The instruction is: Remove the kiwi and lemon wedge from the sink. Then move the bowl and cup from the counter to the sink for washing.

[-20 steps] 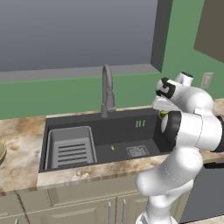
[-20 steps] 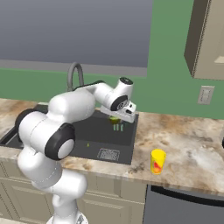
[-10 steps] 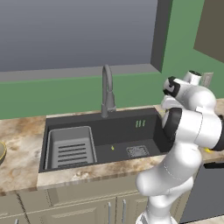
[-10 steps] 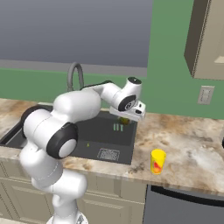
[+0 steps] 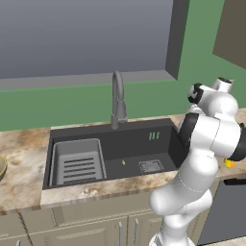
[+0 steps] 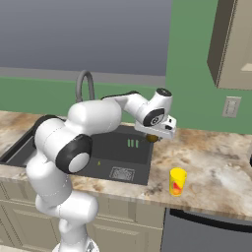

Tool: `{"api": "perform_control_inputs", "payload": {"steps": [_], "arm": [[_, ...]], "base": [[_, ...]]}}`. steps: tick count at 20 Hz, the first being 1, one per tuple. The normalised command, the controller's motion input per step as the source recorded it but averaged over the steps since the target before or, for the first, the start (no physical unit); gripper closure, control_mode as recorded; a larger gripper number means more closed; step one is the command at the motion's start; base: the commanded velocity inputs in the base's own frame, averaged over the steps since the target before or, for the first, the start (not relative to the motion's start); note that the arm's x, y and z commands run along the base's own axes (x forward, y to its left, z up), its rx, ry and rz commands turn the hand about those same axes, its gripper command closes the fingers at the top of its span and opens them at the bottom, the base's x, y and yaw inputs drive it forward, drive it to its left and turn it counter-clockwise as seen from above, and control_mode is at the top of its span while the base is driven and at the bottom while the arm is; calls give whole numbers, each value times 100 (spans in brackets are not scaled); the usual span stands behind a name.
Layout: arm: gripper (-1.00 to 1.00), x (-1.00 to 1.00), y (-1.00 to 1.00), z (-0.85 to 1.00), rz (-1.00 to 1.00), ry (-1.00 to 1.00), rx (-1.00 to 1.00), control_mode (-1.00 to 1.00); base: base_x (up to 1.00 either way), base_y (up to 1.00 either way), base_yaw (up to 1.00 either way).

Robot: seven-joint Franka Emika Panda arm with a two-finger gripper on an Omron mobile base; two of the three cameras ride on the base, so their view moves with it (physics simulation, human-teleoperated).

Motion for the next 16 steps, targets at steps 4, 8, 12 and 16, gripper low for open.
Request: {"api": "perform_control_inputs", "payload": {"steps": [4,8,12,16], "arm": [[100,-5,-45,0,0,0,-3,-100],[100,-5,-37,0,0,0,-4,-100],[100,-2,-26,-3,0,-1,-9,-100],[100,-1,-15,-8,5,-11,-15,-100]], "base": [[0,0,0],[0,0,0],[0,0,0],[0,0,0]]}}
